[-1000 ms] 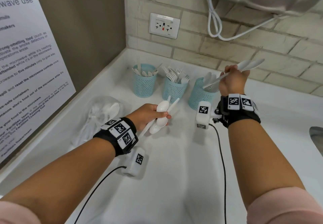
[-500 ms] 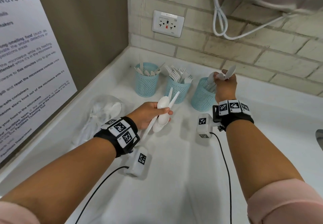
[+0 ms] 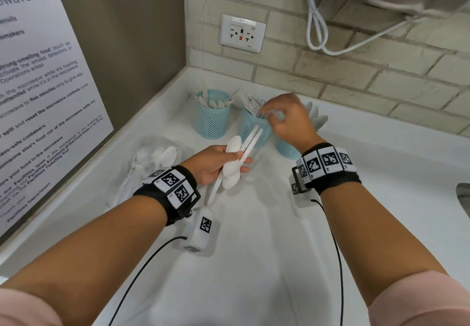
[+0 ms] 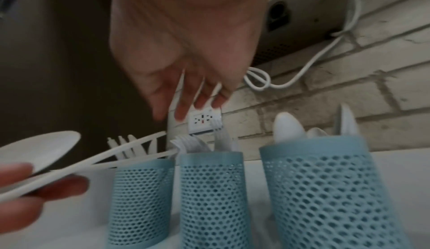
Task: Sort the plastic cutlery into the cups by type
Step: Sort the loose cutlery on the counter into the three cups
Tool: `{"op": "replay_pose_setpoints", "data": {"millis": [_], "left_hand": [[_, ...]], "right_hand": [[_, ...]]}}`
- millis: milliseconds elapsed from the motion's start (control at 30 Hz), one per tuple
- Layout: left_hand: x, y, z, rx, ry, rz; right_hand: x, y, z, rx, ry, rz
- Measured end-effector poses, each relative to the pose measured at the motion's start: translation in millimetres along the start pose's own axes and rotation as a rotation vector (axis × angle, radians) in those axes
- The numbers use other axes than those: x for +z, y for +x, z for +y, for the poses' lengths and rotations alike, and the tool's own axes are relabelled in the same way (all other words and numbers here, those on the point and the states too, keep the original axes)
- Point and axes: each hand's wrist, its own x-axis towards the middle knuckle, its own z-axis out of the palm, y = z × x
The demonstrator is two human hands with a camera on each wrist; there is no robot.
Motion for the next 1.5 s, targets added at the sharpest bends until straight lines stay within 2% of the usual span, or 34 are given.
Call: {"op": "replay_pose_setpoints", "data": {"millis": [67, 133, 333, 500, 733, 900, 967, 1067, 1267, 1500], "left_hand": [[-0.5, -1.1, 0.5, 0.013, -0.002, 0.010], [-1.1, -2.0, 0.7, 0.017, 0.012, 0.020], [-3.8, -4.9, 0.1, -0.023, 0.017, 0.042], [-8.8, -3.1, 2.4, -0.136, -0.078, 0.048], [-13.2, -5.9, 1.8, -0.197, -0.209, 0.082], [-9.8, -5.8, 2.2, -0.187, -0.224, 0.104], [-9.6, -5.1, 2.6, -0.183, -0.250, 0.101], [-12.2, -5.8, 2.6, -0.198, -0.259, 0.113], [-13.8, -5.2, 1.5, -0.227, -0.318, 0.154], [-7.8, -2.6, 1.1, -0.181, -0.317, 0.174]], "right_hand": [[9.2, -2.2, -4.9, -0.012, -0.058, -0.337], [12.5, -4.3, -9.7, 0.063, -0.023, -0.565], [8.2, -7.7, -12.7, 0.151, -0.127, -0.825], [-0.9, -10.7, -14.1, 0.182, 0.007, -0.804], [-1.8, -23.1, -12.5, 0.314, 0.261, -0.659], [-1.7, -25.4, -17.6, 0.375, 0.275, -0.749], [-2.9, -24.5, -17.6, 0.387, 0.254, -0.739], [-1.5, -25.1, -13.2, 0.379, 0.244, -0.673], [5.3, -33.8, -11.9, 0.406, 0.387, -0.526], [2.9, -36.0, -22.1, 0.399, 0.384, -0.659]]}}
